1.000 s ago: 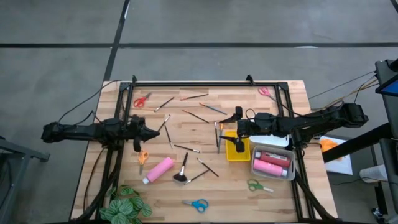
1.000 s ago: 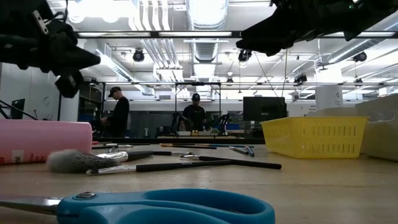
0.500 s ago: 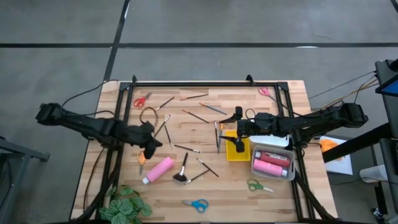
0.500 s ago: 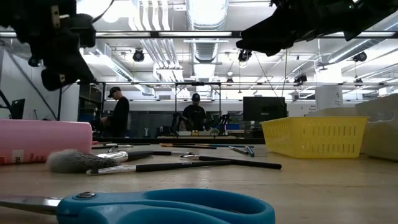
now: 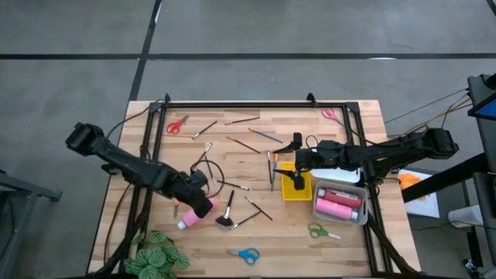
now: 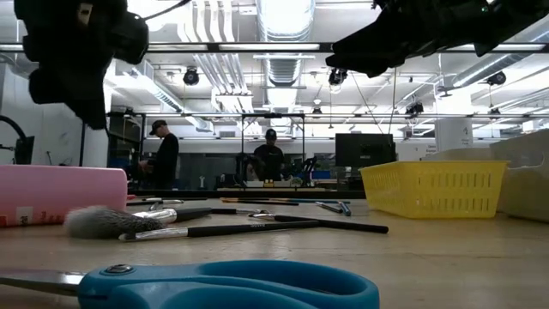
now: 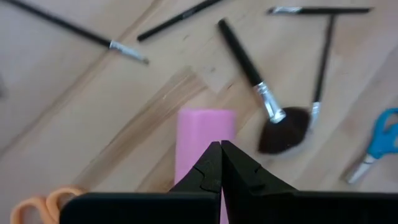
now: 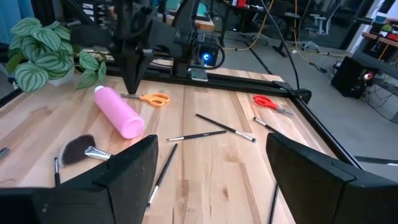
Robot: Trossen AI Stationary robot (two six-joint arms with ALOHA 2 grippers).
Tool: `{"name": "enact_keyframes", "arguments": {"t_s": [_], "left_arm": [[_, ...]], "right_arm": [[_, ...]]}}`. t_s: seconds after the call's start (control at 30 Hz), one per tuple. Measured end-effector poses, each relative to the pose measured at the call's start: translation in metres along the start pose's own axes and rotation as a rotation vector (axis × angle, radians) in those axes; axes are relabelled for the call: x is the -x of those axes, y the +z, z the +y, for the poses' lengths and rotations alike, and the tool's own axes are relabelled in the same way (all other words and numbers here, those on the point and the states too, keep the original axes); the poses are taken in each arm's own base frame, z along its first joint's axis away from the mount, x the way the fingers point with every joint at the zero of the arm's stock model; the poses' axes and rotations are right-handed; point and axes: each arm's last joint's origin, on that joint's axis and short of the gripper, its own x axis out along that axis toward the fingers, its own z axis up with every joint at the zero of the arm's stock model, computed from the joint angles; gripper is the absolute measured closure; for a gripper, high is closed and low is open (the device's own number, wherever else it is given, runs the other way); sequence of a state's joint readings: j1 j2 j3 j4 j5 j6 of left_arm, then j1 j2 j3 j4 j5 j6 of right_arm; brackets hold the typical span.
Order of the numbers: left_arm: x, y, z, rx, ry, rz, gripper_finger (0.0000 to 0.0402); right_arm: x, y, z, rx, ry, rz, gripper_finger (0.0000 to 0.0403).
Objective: Pick & Place Paint Supplies
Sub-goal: Put the pink paint bottle into the gray bin
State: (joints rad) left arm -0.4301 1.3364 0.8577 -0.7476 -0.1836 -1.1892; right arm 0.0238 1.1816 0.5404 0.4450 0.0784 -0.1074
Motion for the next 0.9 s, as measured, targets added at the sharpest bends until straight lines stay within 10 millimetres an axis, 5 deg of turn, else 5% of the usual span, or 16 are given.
{"name": "enact_keyframes", "arguments": {"t_s": [0.17, 0.6, 0.9], "left_arm": [[-0.01, -0.003, -0.004, 0.02, 0.02, 0.029, 0.0367], [-0.007, -0.009, -0.012, -0.014, -0.046, 0.035, 0.0167], [-0.009, -0.018, -0.009, -0.029, 0.006, 0.085, 0.0107]], "right_arm": [[0.0, 0.0, 0.0, 0.0, 0.0, 0.0, 0.0106], [0.0, 0.0, 0.0, 0.0, 0.0, 0.0, 0.0106], [0.0, 0.0, 0.0, 0.0, 0.0, 0.0, 0.0106]]}}
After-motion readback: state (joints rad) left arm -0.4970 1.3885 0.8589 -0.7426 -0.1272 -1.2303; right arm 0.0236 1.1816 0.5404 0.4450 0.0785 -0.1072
